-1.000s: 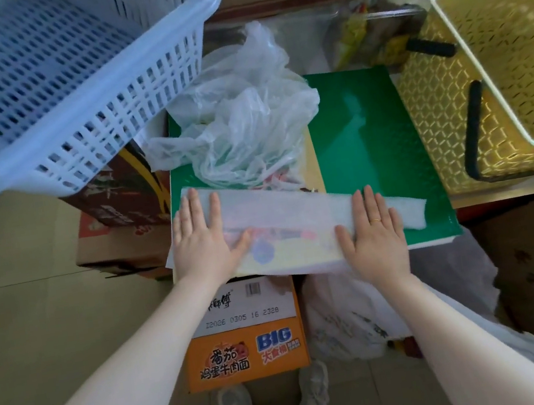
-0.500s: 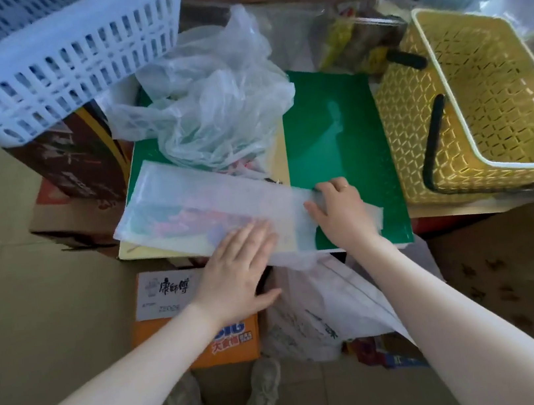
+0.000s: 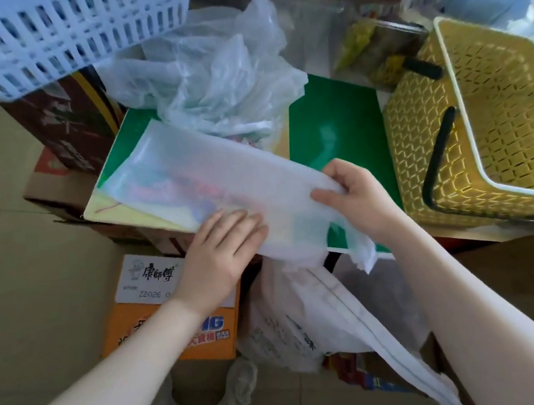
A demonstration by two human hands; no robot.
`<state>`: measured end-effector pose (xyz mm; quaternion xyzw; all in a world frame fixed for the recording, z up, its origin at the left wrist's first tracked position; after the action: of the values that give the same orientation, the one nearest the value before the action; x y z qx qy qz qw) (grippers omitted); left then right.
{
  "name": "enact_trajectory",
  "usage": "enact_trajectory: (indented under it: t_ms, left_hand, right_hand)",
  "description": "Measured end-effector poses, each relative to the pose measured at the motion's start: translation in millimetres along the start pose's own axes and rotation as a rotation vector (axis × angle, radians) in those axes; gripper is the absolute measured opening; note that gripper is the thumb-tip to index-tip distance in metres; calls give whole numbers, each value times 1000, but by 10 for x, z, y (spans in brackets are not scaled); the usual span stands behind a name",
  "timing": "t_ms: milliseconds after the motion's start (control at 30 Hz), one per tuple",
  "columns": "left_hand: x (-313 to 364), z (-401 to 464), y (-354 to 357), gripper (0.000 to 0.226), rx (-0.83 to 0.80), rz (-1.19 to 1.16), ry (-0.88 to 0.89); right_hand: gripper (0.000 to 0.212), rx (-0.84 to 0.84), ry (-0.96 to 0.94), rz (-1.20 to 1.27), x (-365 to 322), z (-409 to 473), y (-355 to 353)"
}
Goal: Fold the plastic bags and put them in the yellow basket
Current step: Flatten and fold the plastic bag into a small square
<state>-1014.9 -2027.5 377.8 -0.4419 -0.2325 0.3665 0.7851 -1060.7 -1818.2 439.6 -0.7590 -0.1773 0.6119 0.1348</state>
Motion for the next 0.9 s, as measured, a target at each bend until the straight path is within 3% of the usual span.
enact_trajectory:
  t_ms: [100,233,367,433,533,633,733,800,900]
  left_hand:
    - [152,325,-194,27,103,-37,68]
    - [382,702,-198,35,94,-52,110]
    - [482,659,-145,37,38,-35,166]
    - [458,548,-172,33,29,-39,200]
    - [353,450,-328,31,24,-44,222]
    - [257,497,-628,56,2,-15,221]
    - [225,675,-992,59,75,14,222]
    - [230,865,-1182,56,163,27,236]
    - [225,1261,-1193,50,218,28,224]
  right_hand:
    - [23,169,-89,228,-66,-259,-284]
    - [12,288,-24,499,30,-509,-527]
    - [13,100,49,508,180,-577,-540]
    - [16,-59,-15,380,115,-581,-465]
    - [23,-174,-99,389,-171,-530,-347]
    - [16,-230,-208,478,-585,-433,-275]
    - [16,-247,-275,752,-996,-419,-361]
    - [17,-201,-315,859,-1176,-481,-519]
    - [25,156,-245,818,-1127,-552,-799]
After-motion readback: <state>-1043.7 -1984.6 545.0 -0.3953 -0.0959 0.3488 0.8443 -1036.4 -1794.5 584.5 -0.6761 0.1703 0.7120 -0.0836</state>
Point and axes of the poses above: each hand's wrist, its own z-axis towards the middle knuckle, its own y-axis out of the palm, x = y × z, the point moved 3 cm from there along z, towards the middle knuckle, and after that the axes turned 9 degrees about z, right-handed, at the moved point
